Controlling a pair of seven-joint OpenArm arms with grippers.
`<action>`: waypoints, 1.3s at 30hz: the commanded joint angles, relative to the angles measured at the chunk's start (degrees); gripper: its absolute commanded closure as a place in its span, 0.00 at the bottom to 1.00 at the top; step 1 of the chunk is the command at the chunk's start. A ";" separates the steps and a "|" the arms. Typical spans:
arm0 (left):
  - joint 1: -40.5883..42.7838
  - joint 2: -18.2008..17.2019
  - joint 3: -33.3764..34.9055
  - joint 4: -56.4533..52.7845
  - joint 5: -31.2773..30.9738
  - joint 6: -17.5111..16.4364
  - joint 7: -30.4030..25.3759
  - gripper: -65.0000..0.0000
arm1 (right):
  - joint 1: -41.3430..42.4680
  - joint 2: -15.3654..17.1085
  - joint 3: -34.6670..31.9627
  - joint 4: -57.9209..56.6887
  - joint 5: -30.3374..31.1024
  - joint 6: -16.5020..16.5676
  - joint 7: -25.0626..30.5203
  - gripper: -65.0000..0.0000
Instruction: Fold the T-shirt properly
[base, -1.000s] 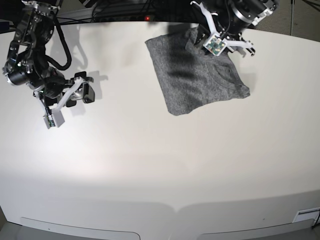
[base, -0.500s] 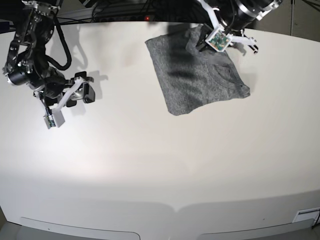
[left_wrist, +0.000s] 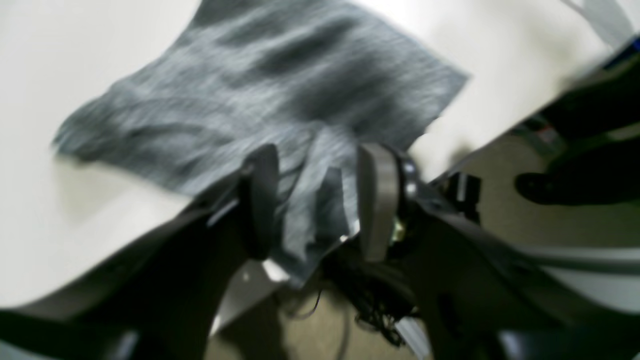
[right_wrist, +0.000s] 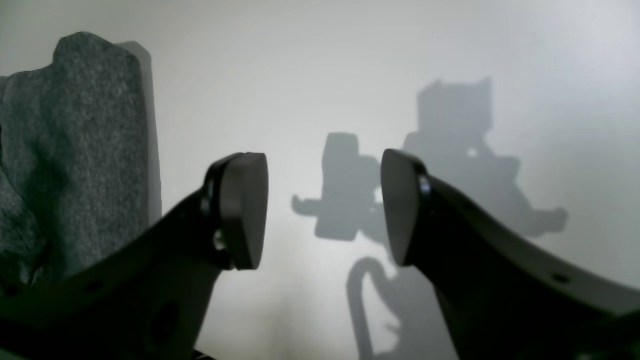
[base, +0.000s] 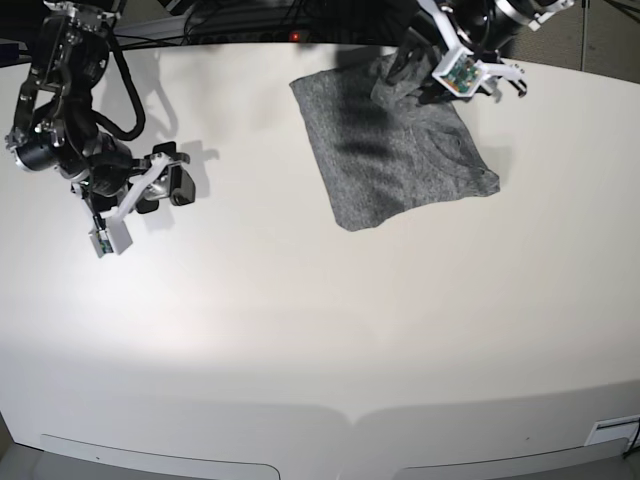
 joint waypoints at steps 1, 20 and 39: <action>-0.68 -0.09 1.05 0.92 0.55 -0.17 -1.66 0.59 | 0.66 0.66 0.28 1.01 0.92 0.02 0.76 0.45; -9.07 -0.11 7.50 -8.52 6.10 5.01 2.27 0.59 | 0.66 1.29 0.28 1.01 0.92 0.04 -0.57 0.45; -5.18 -0.11 6.40 -5.57 7.61 9.77 5.64 1.00 | 0.66 1.29 0.28 1.01 0.94 1.09 -0.55 0.45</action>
